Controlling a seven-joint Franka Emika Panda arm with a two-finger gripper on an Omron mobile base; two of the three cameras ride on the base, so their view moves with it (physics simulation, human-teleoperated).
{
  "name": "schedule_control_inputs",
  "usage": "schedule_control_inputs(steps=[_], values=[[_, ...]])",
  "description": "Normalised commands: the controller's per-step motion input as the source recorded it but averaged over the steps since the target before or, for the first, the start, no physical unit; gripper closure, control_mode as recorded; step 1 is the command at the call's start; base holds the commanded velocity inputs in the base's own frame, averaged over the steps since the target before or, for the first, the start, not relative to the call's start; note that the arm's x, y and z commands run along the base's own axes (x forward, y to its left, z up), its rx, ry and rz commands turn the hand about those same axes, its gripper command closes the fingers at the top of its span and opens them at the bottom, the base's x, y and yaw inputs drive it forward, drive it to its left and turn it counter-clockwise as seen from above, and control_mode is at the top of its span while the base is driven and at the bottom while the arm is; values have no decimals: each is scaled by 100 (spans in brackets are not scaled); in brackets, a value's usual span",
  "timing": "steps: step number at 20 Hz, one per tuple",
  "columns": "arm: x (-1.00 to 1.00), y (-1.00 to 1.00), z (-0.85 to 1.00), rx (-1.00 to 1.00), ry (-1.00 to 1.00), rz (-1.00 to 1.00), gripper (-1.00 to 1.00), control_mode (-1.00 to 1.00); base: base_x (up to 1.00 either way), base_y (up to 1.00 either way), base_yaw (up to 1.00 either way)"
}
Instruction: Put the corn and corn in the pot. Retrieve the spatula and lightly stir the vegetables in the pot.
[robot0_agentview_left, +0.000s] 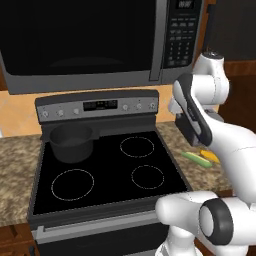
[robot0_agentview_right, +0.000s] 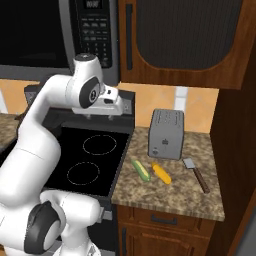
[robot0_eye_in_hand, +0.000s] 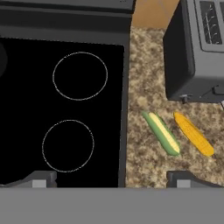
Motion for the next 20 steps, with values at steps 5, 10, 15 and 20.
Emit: schedule_control_inputs(steps=[5,10,15,20], values=[[21,-64,-60,-12,2,5,-100,-100,0,0,0],[30,-44,-82,-15,6,7,-100,-100,0,0,0],[18,-27,-82,-13,9,5,-100,-100,0,0,0],[1,-10,-69,-5,4,9,-100,-100,0,0,0]])
